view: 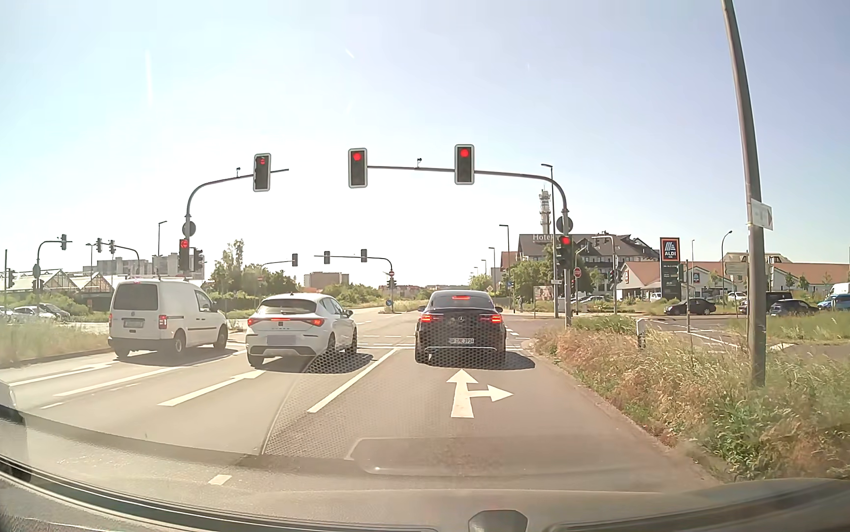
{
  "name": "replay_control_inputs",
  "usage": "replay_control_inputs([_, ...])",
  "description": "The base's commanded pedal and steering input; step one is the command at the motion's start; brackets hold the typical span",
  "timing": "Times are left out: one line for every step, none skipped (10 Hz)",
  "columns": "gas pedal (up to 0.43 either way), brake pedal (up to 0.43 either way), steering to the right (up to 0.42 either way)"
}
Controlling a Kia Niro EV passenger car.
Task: Follow the waypoints while adhering to traffic rules and regulations
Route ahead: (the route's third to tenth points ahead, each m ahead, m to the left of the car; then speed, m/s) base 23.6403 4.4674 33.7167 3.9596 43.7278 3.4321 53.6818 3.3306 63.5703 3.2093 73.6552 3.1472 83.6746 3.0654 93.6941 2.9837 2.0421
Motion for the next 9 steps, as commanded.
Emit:
replay_control_inputs([0.000,0.030,-0.009])
replay_control_inputs([0.000,0.030,-0.009])
replay_control_inputs([0.000,0.030,-0.009])
replay_control_inputs([0.000,0.030,-0.009])
replay_control_inputs([0.000,0.030,-0.009])
replay_control_inputs([0.000,0.030,-0.006])
replay_control_inputs([0.000,0.030,-0.003])
replay_control_inputs([0.000,0.030,0.000])
replay_control_inputs([0.000,0.030,0.003])
